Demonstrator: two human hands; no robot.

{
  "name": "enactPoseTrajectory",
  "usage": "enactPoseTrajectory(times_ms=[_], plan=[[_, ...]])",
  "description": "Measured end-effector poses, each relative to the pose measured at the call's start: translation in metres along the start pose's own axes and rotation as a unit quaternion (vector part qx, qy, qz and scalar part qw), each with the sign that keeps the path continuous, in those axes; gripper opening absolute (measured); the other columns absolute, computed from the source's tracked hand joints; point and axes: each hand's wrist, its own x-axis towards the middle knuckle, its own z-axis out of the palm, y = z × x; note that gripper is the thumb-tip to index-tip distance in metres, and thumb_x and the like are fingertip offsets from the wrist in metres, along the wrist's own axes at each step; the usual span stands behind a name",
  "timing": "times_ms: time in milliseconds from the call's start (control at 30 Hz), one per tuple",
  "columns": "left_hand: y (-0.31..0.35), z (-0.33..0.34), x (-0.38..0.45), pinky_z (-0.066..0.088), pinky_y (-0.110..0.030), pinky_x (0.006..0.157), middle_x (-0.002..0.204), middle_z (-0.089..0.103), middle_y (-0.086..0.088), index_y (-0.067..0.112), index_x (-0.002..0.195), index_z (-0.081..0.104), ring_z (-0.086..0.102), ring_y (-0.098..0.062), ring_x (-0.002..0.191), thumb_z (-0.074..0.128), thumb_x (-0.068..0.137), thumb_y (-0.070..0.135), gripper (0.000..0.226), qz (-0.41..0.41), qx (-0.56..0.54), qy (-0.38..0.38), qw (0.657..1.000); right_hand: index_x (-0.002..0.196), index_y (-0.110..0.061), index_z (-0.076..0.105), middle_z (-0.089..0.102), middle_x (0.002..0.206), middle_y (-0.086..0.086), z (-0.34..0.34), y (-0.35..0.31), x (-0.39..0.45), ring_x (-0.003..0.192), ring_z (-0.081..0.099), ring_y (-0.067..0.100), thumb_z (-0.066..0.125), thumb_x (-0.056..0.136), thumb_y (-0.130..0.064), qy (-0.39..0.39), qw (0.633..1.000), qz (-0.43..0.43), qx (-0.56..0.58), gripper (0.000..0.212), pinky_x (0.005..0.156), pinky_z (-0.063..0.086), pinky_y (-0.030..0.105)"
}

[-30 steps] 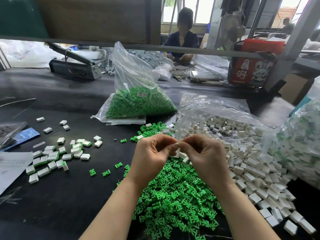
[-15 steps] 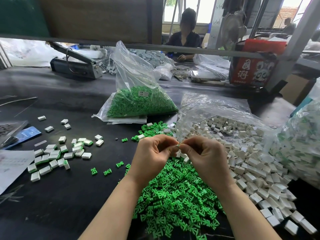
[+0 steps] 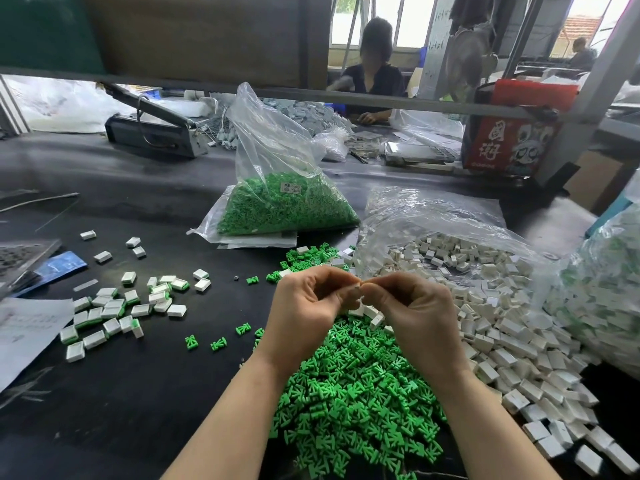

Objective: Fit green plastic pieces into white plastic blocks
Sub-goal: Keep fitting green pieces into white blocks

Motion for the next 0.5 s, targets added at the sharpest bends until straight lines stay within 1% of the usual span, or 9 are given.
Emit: enactPoseTrajectory(times_ms=[67, 133, 233, 300, 400, 500], plan=[[0.0, 0.003, 0.0, 0.056, -0.022, 0.064, 0.074, 0.074, -0.008, 0.007, 0.086, 0.074, 0.07, -0.016, 0.066, 0.074, 0.083, 0.0, 0.007, -0.009, -0.024, 0.009, 1.0, 0.085, -0.021, 0.075, 0.075, 0.077, -0.004, 0.002, -0.001, -0.001, 0.07, 0.071, 0.019, 0.073, 0.077, -0.024, 0.008, 1.0, 0.004, 0.017, 0.009, 0.065, 0.059, 0.037], [0.001, 0.004, 0.0, 0.055, -0.022, 0.062, 0.071, 0.074, -0.007, 0.01, 0.084, 0.074, 0.068, -0.014, 0.063, 0.074, 0.082, 0.002, 0.008, -0.011, -0.035, 0.018, 0.999, 0.086, -0.019, 0.075, 0.075, 0.077, -0.004, 0.005, -0.001, -0.002, 0.069, 0.071, 0.017, 0.074, 0.079, -0.02, 0.024, 1.0, -0.004, 0.007, 0.008, 0.064, 0.06, 0.034], [0.0, 0.006, 0.0, 0.055, -0.023, 0.061, 0.07, 0.073, -0.006, 0.013, 0.083, 0.074, 0.067, -0.012, 0.063, 0.075, 0.082, 0.005, 0.008, -0.008, -0.032, 0.026, 0.999, 0.09, -0.012, 0.075, 0.074, 0.077, -0.004, 0.01, 0.003, -0.002, 0.069, 0.071, 0.009, 0.074, 0.083, -0.008, 0.04, 0.998, -0.026, -0.027, 0.009, 0.063, 0.058, 0.023], [0.0, 0.007, -0.001, 0.054, -0.021, 0.061, 0.072, 0.074, -0.006, 0.013, 0.084, 0.074, 0.069, -0.012, 0.064, 0.074, 0.082, 0.005, 0.009, -0.012, -0.043, 0.037, 0.998, 0.095, -0.011, 0.075, 0.074, 0.082, -0.007, 0.011, 0.003, -0.003, 0.072, 0.07, 0.003, 0.074, 0.084, -0.003, 0.049, 0.996, -0.046, -0.055, 0.014, 0.065, 0.056, 0.017], [0.0, 0.008, -0.001, 0.054, -0.02, 0.063, 0.075, 0.075, -0.007, 0.013, 0.085, 0.074, 0.071, -0.014, 0.067, 0.074, 0.082, 0.004, 0.009, -0.021, -0.073, 0.052, 0.996, 0.101, -0.01, 0.076, 0.075, 0.087, -0.005, 0.012, 0.003, -0.003, 0.075, 0.07, 0.001, 0.074, 0.084, -0.001, 0.062, 0.991, -0.069, -0.098, 0.019, 0.068, 0.056, 0.018], [0.0, 0.007, -0.002, 0.055, -0.02, 0.064, 0.076, 0.075, -0.009, 0.012, 0.085, 0.074, 0.072, -0.015, 0.068, 0.074, 0.082, 0.003, 0.009, -0.022, -0.084, 0.05, 0.995, 0.102, -0.01, 0.076, 0.075, 0.087, -0.004, 0.012, 0.003, -0.004, 0.075, 0.07, 0.001, 0.074, 0.083, -0.001, 0.074, 0.987, -0.084, -0.116, 0.02, 0.068, 0.056, 0.019]])
